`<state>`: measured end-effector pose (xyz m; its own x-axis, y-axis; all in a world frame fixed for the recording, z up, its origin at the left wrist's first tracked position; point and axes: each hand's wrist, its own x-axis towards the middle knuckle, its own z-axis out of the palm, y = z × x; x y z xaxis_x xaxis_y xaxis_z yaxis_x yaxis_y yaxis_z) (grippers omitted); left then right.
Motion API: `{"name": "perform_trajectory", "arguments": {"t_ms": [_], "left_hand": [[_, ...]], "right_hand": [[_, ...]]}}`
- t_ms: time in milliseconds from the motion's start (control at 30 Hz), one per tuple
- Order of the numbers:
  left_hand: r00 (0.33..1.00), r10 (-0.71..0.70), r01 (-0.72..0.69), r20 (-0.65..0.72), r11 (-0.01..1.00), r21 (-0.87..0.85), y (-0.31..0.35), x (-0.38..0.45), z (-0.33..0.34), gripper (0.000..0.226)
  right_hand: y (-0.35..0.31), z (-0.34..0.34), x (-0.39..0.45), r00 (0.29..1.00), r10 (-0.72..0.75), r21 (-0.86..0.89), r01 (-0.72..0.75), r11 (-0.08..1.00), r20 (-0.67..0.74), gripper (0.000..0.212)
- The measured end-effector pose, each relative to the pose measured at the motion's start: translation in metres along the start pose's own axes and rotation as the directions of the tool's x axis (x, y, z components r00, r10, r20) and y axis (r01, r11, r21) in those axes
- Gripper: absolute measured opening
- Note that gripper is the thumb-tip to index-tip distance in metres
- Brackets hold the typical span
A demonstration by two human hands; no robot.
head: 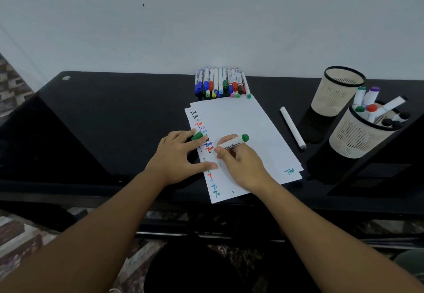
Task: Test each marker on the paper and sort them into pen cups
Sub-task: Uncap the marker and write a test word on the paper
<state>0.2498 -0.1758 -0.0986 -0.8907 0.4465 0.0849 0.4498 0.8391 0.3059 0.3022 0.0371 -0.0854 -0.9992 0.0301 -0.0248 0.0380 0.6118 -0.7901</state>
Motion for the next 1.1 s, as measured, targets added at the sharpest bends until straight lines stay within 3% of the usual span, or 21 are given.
{"name": "perform_trajectory", "arguments": {"t_ms": [700, 867, 1100], "left_hand": [[1.000, -0.012, 0.012, -0.007, 1.000, -0.027, 0.0024, -0.0009, -0.0017, 0.101], [1.000, -0.017, 0.017, 0.000, 0.999, -0.028, 0.0021, -0.0007, -0.0017, 0.101], [1.000, -0.015, 0.015, -0.006, 0.999, -0.028, 0.0023, -0.0009, -0.0013, 0.101]], "right_hand": [[-0.0041, -0.0016, -0.0038, 1.000, -0.019, -0.107, 0.019, 0.994, 0.006, 0.045], [-0.0034, -0.0028, -0.0034, 1.000, 0.021, 0.013, -0.021, 1.000, -0.015, 0.038], [-0.0024, -0.0005, -0.0019, 0.999, -0.001, -0.070, -0.002, 0.998, -0.032, 0.044]]}}
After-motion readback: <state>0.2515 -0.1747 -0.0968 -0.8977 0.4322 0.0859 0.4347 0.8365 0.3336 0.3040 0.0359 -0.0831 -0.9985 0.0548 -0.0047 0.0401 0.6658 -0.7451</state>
